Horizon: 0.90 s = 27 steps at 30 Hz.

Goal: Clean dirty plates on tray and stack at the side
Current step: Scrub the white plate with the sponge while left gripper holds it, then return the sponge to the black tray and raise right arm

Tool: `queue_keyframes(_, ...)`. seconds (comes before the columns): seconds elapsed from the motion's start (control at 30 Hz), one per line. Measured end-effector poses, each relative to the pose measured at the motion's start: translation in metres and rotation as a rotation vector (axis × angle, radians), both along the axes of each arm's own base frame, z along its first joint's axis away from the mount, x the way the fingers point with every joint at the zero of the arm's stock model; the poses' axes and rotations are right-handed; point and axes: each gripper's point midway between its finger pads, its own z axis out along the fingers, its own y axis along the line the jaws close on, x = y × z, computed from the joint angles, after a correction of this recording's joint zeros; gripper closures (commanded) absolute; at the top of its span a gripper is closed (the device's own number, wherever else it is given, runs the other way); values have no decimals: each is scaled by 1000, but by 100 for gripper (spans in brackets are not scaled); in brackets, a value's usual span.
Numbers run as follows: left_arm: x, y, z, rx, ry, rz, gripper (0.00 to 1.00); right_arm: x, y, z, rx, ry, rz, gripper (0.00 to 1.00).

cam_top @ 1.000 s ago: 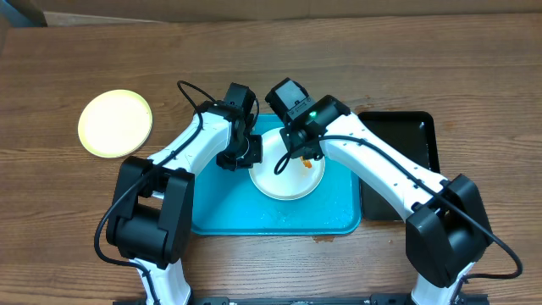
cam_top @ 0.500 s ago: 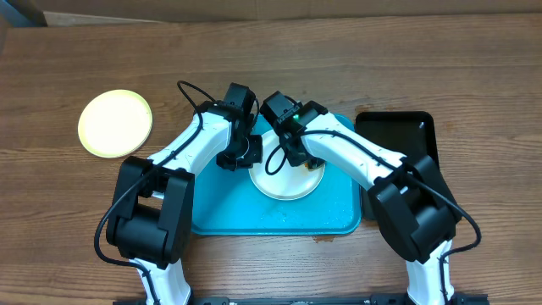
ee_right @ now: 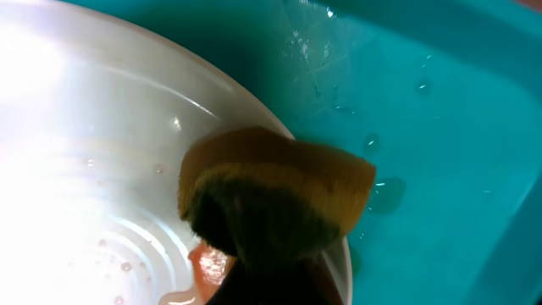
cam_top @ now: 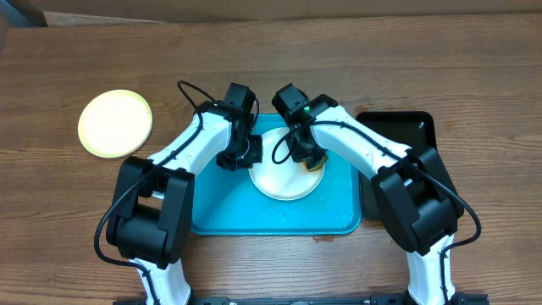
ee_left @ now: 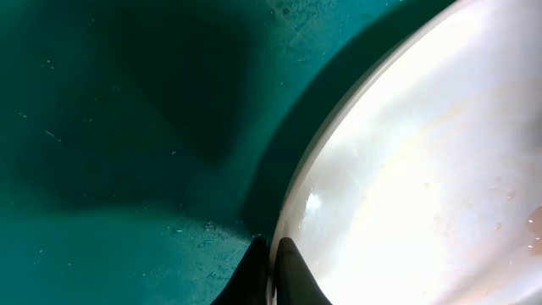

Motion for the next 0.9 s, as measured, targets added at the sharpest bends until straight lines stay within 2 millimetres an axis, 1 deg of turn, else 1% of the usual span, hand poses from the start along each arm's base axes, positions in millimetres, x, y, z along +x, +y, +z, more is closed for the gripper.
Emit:
queue_keyframes(0.13, 0, 0, 0, 0, 0, 0, 96, -2, 5, -2, 44, 31, -3, 96)
queue_keyframes(0.23, 0, 0, 0, 1, 1, 0, 96, -7, 13, -2, 94, 62, 0, 96)
queue_keyframes(0.37, -1, 1, 0, 6, 3, 0, 96, -19, 31, -2, 196, 131, 11, 96)
queue_keyframes(0.53, -1, 1, 0, 6, 3, 0, 96, -34, 58, 1, 349, 229, 31, 96)
queue_keyframes(0.63, -1, 1, 0, 6, 3, 0, 95, -40, 66, 4, 403, 278, 31, 96)
queue_keyframes(0.7, -1, 1, 0, 5, 3, 0, 95, -40, 71, 9, 445, 313, 29, 96)
queue_keyframes(0.77, -1, 1, 0, 5, 3, 0, 95, -34, 72, 21, 492, 337, 24, 96)
queue_keyframes(0.83, -1, 1, 0, 5, 3, 0, 94, -25, 65, 36, 520, 348, 3, 96)
queue_keyframes(0.9, -1, 1, 0, 5, 3, 0, 90, -14, 53, 52, 541, 350, -20, 96)
